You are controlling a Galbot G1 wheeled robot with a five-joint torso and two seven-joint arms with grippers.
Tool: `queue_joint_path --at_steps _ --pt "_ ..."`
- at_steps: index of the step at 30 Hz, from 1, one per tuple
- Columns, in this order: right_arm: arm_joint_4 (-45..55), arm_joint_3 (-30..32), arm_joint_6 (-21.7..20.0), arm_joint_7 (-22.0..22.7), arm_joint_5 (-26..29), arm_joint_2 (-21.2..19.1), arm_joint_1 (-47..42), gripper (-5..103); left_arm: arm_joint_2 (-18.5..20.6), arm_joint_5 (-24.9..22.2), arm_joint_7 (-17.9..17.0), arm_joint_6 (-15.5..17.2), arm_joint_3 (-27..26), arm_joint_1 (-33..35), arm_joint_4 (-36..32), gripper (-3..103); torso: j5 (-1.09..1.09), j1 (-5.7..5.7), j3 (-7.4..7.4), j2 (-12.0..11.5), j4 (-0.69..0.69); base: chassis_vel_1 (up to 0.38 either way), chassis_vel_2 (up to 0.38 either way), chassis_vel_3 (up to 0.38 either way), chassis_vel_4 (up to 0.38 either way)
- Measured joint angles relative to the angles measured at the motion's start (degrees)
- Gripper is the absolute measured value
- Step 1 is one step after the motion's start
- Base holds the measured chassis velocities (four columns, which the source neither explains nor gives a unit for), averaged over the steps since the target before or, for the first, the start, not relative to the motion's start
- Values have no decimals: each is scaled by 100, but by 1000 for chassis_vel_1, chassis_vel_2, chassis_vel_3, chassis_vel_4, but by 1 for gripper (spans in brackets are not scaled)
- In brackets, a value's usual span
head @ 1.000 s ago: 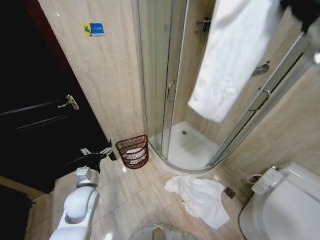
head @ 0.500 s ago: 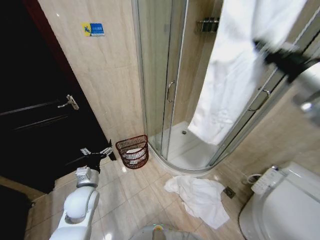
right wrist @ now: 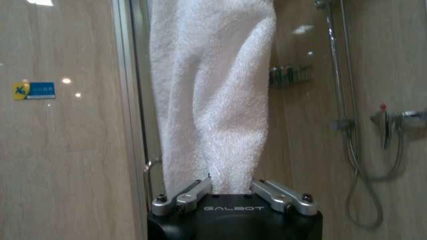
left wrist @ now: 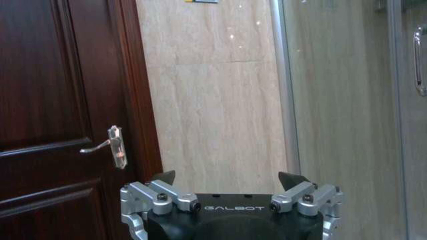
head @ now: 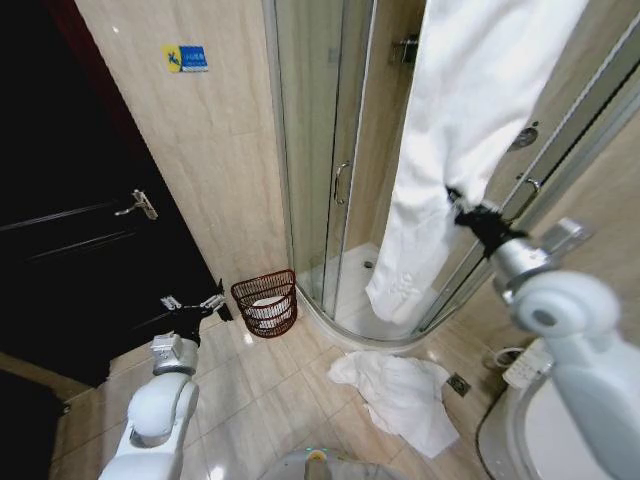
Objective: Discard the used towel into the hamper.
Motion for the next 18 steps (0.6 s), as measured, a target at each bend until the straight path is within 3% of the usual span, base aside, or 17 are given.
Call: queue_joint_path --at_steps 6,9,14,18 --pt "-94 13 182 -353 -659 531 -554 5 0 0 0 0 0 0 0 100 0 0 0 0 0 0 0 0 0" --pt "-107 13 208 -394 -736 599 -635 5 0 0 0 0 0 0 0 100 0 0 0 0 0 0 0 0 0" --pt "-175 -5 511 -789 -1563 1128 -1407 5 0 0 0 0 -1 0 0 100 0 0 0 0 0 0 0 0 0" --pt "-117 45 641 -833 -1729 1289 -1674 5 0 0 0 0 0 0 0 100 2 0 0 0 -1 0 0 0 0"
